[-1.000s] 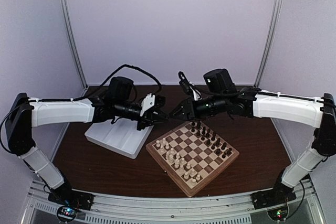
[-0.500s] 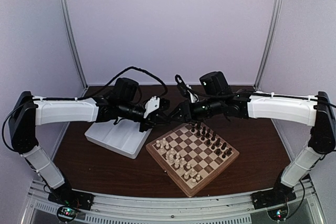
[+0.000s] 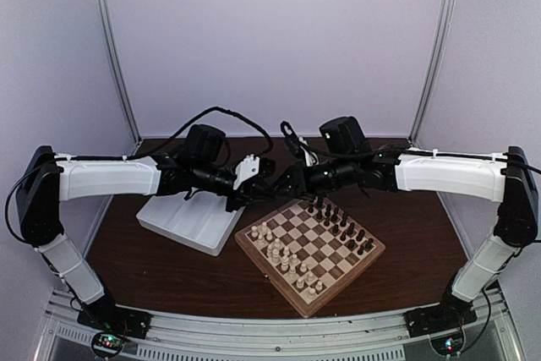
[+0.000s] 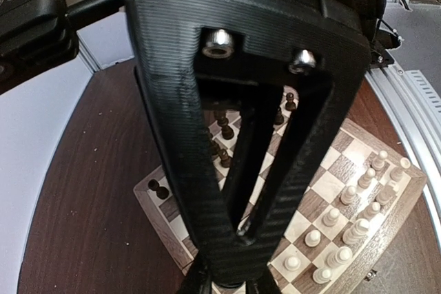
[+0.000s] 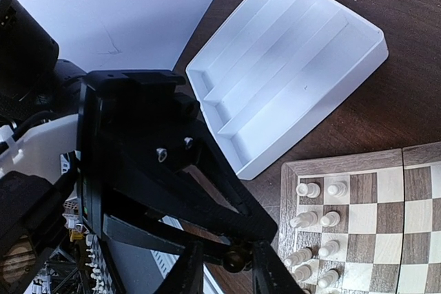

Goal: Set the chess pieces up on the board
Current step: Adjust the chess piece.

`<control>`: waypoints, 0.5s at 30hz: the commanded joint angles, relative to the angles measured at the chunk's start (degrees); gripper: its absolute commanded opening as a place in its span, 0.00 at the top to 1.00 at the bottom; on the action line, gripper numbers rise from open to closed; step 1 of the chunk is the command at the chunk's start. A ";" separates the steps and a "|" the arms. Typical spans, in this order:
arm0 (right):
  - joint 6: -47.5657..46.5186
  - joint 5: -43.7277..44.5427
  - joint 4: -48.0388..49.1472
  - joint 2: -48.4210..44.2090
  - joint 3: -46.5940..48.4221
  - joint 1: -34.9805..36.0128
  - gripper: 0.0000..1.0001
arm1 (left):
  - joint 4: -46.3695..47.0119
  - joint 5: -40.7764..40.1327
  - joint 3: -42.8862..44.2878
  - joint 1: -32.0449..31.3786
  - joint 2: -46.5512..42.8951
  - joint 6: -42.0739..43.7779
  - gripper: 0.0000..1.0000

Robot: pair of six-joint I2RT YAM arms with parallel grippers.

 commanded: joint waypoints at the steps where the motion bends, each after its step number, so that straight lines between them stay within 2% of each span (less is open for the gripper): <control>1: -0.10 0.29 0.59 0.65 -0.34 0.33 0.73 | 1.58 -0.41 1.96 -0.44 0.49 0.52 1.00; 4: 0.01 0.23 0.65 0.54 -0.61 0.33 0.77 | 2.08 -0.65 1.87 -0.42 0.50 0.30 1.00; 7: 0.09 0.11 0.66 0.63 -0.61 0.29 0.72 | 2.31 -1.33 1.71 -0.43 0.41 -0.09 1.00; 15: 0.41 -0.08 0.82 0.96 -1.15 0.33 0.73 | 5.51 -1.70 1.13 -0.44 0.11 -0.80 1.00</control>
